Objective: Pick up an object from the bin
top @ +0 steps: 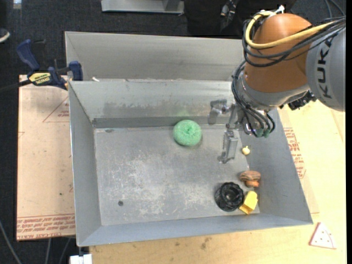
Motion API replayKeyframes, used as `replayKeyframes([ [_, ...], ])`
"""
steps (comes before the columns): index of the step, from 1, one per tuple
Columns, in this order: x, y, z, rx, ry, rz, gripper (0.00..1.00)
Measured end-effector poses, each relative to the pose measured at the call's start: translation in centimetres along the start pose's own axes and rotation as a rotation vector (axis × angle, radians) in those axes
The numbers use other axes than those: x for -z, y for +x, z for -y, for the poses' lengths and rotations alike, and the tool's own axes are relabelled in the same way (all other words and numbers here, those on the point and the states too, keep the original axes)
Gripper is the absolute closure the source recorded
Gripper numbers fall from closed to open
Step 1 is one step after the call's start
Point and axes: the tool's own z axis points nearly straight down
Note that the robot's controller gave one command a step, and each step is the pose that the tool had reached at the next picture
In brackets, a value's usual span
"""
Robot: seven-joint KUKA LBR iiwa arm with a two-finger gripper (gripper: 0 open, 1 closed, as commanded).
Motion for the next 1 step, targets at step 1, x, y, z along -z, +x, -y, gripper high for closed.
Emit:
replayKeyframes([
  [1, -7.18, -3.52, -0.31, 0.011, 0.001, 0.006, 0.00],
])
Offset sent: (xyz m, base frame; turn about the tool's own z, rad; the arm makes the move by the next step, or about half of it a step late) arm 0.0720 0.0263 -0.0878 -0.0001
